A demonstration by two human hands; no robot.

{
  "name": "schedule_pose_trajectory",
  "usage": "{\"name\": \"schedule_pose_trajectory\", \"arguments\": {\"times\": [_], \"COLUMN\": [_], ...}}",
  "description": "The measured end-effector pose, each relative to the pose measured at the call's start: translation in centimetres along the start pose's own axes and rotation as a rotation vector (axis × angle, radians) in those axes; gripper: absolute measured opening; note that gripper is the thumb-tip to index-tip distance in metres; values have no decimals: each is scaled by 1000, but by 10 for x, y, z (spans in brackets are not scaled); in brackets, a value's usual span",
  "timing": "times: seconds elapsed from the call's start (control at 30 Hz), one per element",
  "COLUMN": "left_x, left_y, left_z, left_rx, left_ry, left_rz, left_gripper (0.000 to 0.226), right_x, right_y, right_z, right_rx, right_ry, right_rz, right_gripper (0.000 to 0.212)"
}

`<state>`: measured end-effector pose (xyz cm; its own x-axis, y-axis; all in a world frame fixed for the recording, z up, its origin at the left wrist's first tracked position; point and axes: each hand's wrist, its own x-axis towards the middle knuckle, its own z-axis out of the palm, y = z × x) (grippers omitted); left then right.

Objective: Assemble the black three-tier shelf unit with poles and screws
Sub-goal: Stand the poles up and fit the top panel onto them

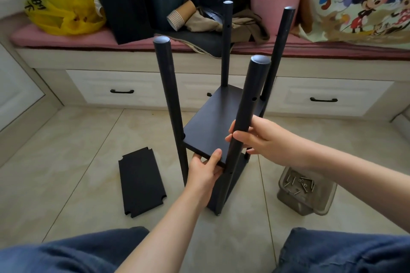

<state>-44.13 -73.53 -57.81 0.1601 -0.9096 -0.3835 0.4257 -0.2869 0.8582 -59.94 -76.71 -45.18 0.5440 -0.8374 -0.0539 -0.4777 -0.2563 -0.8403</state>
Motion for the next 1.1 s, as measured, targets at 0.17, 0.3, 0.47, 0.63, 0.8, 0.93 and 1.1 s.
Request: {"name": "schedule_pose_trajectory", "arguments": {"times": [0.17, 0.3, 0.47, 0.63, 0.8, 0.93, 1.1], "left_x": [3, 10, 33, 59, 63, 61, 55], "left_y": [14, 31, 55, 96, 101, 95, 88], "left_z": [-15, -45, -64, -78, -78, -79, -70], "left_rx": [-141, -66, 217, 349, 463, 516, 613], "left_ry": [75, 443, 548, 49, -125, -197, -425], "left_rz": [-79, -14, 160, -116, -143, -156, -233], "left_gripper": [28, 16, 22, 38, 39, 40, 50], "right_x": [-4, -2, -3, 2, 6, 2, -6], "right_y": [4, 26, 36, 39, 43, 48, 65], "right_z": [-3, 1, 21, 48, 40, 13, -30], "right_rx": [28, 244, 295, 286, 222, 137, 127], "right_ry": [-57, 26, -159, -53, -48, -182, -161], "right_rz": [39, 421, 693, 619, 535, 518, 500], "right_gripper": [18, 27, 76, 92, 87, 58, 28]}}
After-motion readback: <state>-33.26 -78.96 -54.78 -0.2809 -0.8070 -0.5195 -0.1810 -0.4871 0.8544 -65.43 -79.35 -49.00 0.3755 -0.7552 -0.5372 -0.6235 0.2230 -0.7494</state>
